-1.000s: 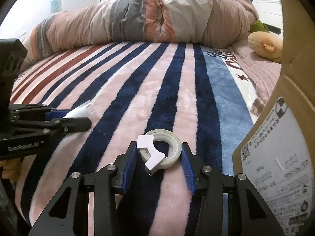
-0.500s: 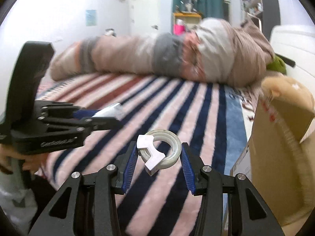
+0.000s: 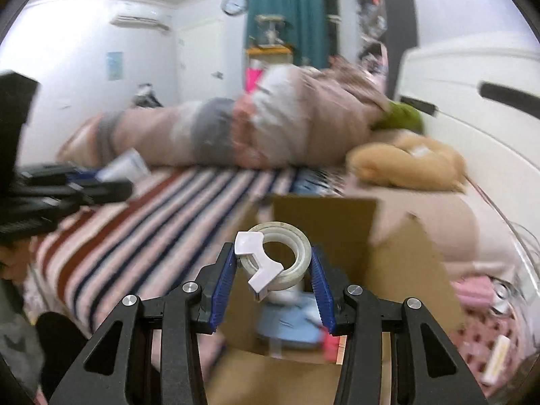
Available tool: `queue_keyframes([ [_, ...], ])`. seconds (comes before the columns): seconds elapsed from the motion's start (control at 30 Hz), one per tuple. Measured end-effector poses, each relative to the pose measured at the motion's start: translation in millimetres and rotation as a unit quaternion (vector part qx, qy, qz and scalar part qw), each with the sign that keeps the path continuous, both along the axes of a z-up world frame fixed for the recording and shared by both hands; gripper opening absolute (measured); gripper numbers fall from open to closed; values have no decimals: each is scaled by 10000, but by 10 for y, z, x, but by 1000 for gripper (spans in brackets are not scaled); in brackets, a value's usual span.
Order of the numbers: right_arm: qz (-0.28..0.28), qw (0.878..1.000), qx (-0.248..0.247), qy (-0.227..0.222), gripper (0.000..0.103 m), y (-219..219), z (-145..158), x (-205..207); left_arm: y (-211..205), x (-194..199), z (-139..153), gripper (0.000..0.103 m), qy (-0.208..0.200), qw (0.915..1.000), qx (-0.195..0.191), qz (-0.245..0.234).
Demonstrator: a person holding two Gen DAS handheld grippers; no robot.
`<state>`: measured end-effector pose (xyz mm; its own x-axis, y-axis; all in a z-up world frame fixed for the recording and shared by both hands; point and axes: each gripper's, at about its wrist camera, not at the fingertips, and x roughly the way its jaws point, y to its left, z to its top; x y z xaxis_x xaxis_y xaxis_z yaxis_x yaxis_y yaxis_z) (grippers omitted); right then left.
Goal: Organize rigid objects
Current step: 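Carry the tape roll and white bottle over the box with both grippers, then release the tape roll and white bottle into the box with both grippers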
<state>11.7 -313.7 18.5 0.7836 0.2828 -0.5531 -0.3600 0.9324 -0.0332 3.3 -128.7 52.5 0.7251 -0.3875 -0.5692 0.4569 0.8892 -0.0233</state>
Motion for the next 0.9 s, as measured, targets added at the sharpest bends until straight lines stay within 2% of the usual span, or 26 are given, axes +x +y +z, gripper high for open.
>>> queue_keyframes([
  [0.07,-183,9996,-185,49,39,-170,-57,97,-223,106,3,23,123,9997,-18,-202],
  [0.2,-123,9976,-675,130,40,-350,-154,331,-619,282,-35,23,306,9985,62,-440],
  [0.37,-229,9926,-1166,253,40,-441,-273,515,-853,519,-95,23,447,9973,242,-537],
  [0.53,-142,9930,-1136,276,46,-496,-342,483,-926,672,-168,23,583,9960,398,-540],
  [0.9,-146,9945,-1016,215,46,-529,-316,441,-966,783,-275,23,720,9943,527,-578],
])
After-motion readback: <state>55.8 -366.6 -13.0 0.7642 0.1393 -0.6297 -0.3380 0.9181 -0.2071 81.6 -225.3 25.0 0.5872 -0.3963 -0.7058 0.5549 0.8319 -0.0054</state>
